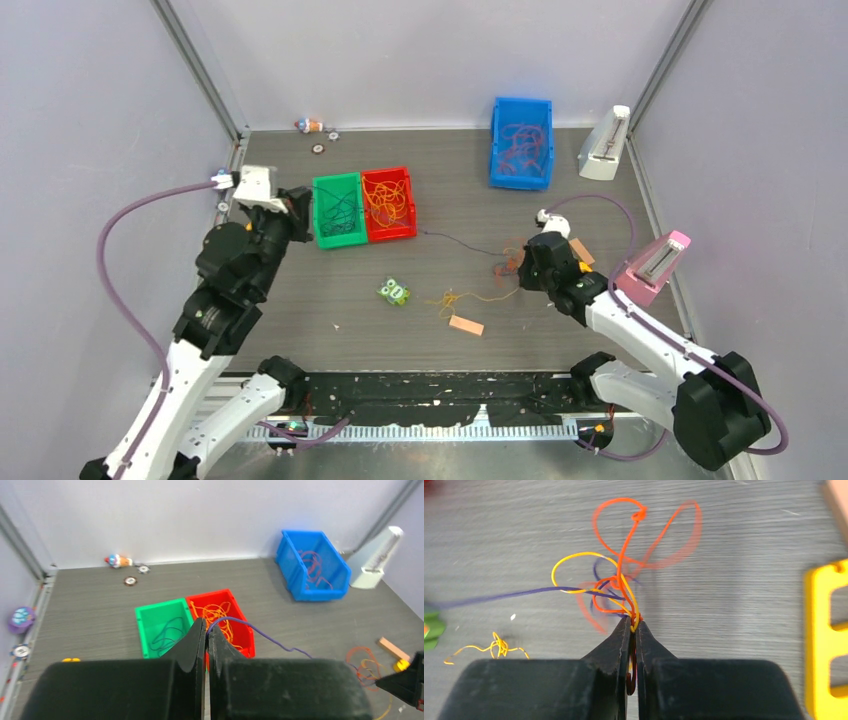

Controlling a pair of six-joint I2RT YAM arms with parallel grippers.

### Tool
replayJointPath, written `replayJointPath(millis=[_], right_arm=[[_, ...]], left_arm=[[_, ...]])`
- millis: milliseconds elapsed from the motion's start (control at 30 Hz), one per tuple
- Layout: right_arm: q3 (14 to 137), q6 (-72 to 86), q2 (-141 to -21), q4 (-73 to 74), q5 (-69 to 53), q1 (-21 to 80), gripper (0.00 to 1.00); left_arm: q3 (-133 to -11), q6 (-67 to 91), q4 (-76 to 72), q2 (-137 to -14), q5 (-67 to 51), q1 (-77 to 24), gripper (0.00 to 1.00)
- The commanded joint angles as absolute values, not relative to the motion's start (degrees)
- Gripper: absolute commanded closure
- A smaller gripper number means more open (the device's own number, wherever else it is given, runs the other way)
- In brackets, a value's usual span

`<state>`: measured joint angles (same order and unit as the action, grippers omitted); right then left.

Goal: Untangle the cables
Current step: Untie the cable.

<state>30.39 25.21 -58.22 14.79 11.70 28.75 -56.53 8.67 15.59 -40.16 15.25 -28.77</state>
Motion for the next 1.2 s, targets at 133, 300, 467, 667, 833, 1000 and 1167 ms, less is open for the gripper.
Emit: replayJointPath(millis=[133, 300, 467, 667, 833, 1000, 1167], right_arm=[[31.1, 30.6, -53.8, 19.8, 21.5, 19.7, 0.94], [30.7, 32.2, -49.7, 20.5, 23.3, 18.5, 0.95], [31.1, 24.9, -45.2, 17.1, 12.5, 18.5, 0.94], [34.1, 20.9, -41.8, 13.9, -5.7, 18.5, 0.95], [40.9, 18.4, -44.0, 17.5, -14.9, 18.5, 0.95], [46.5, 15.8, -46.1, 21.5, -21.7, 18.7, 0.94], [50.4, 13.9, -47.1, 23.8, -26.2, 19.0, 0.94]], left_arm=[[-62.9, 7.3, 22.2, -37.5, 27.2, -25.4, 1.0], [-57.6, 6.9, 16.9, -32.8, 35.4, -24.8, 1.0], [-55.1, 7.9, 17.9, -32.1, 31.3, -24.7, 1.0], [-49.3, 13.5, 19.7, -35.0, 12.8, -24.8, 1.0], [-45.9, 17.7, 20.6, -39.1, 5.7, -24.9, 0.36], [-45.9, 17.0, 16.5, -44.0, -3.7, -25.9, 0.12], [-46.6, 13.9, 5.2, -49.8, -19.3, -27.8, 0.14]])
